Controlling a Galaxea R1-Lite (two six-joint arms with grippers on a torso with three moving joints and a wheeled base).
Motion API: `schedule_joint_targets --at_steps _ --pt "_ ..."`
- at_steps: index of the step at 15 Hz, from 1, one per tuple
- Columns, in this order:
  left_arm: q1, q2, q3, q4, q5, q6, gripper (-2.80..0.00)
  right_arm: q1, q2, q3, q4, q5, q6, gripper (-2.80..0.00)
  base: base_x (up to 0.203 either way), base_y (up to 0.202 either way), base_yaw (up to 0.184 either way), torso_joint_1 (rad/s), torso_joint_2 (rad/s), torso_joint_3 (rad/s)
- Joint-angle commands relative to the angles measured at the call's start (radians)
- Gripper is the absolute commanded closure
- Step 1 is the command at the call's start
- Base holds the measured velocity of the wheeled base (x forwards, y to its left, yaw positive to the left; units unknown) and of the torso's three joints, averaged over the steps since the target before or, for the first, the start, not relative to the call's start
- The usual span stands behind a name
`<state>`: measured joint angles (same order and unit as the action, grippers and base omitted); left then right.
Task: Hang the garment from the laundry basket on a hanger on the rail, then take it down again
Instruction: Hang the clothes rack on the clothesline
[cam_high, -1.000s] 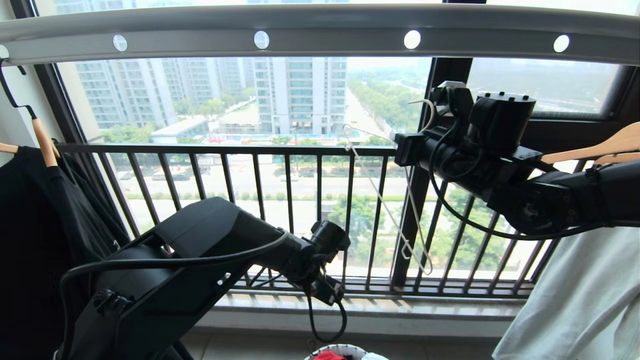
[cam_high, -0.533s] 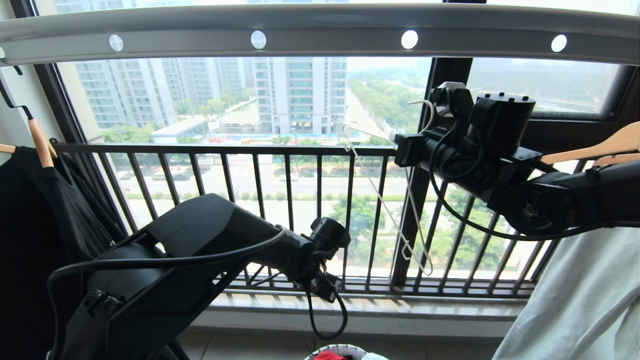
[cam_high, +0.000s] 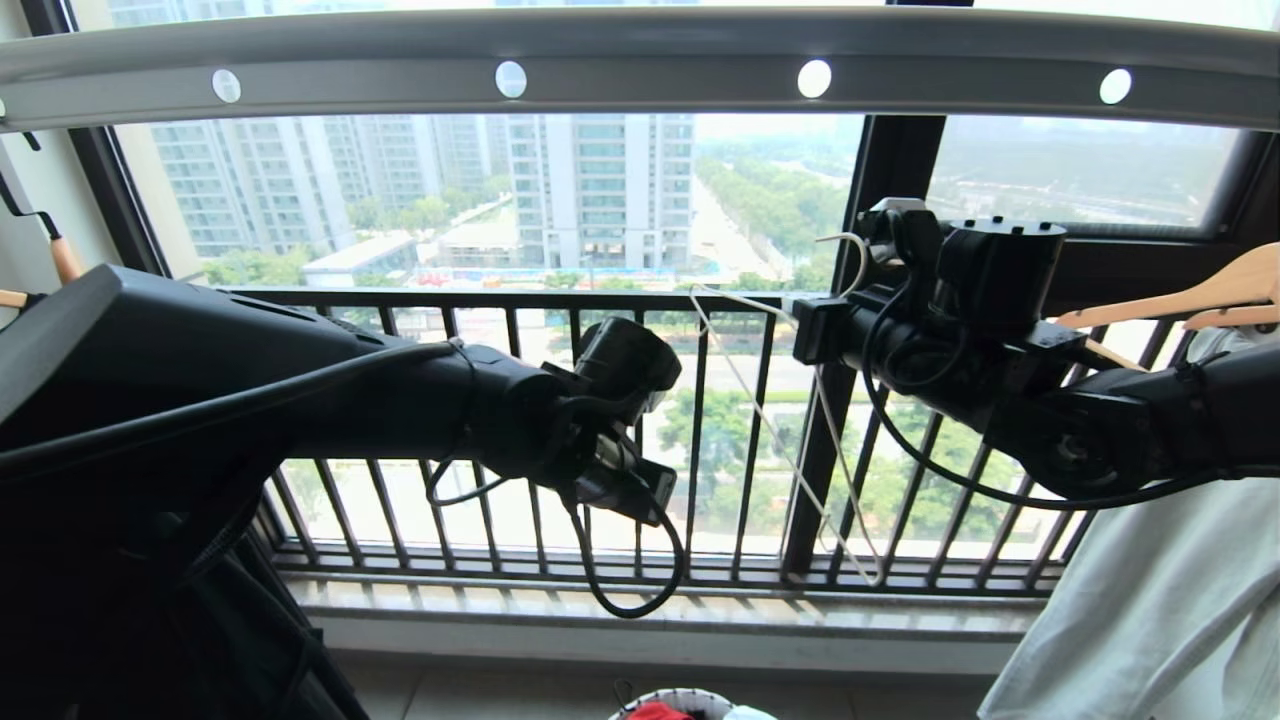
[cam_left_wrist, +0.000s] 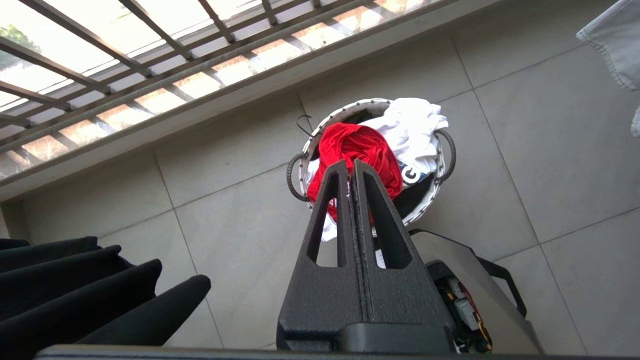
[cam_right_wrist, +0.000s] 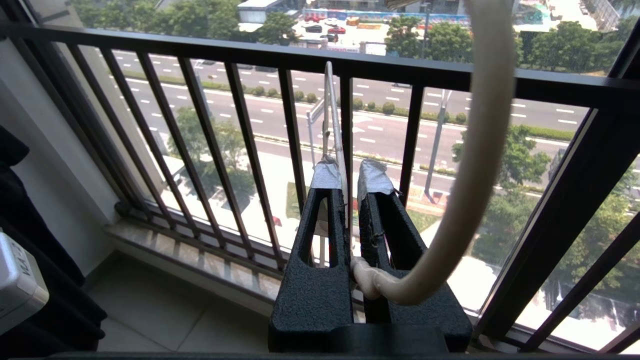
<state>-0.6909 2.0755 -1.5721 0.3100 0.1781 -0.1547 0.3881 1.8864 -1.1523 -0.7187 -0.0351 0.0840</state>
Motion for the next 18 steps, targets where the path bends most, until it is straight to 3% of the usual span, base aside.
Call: schedule_joint_targets --at_steps 1,6,12,18 --pt "0.008 -0.199 0.002 0.033 0.012 -0.008 0.00 0.004 -0.074 0.035 -0.006 -0.002 -0.015 0.00 0.000 0.000 0.000 0.000 0.00 0.000" --pt "0.030 -0.344 -0.005 0.126 0.021 -0.016 0.00 0.030 -0.241 0.156 -0.001 -0.010 -0.186 0.00 0.000 0.000 0.000 0.000 0.00 0.000" --pt "0.024 -0.426 -0.005 0.124 0.009 -0.059 0.00 0.044 -0.299 0.114 0.007 -0.128 -0.204 0.00 0.000 0.000 0.000 0.000 0.00 0.000" --pt "0.008 -0.477 0.009 0.120 0.008 -0.066 0.00 0.048 -0.301 0.101 0.014 -0.153 -0.204 0.00 0.000 0.000 0.000 0.000 0.00 0.000"
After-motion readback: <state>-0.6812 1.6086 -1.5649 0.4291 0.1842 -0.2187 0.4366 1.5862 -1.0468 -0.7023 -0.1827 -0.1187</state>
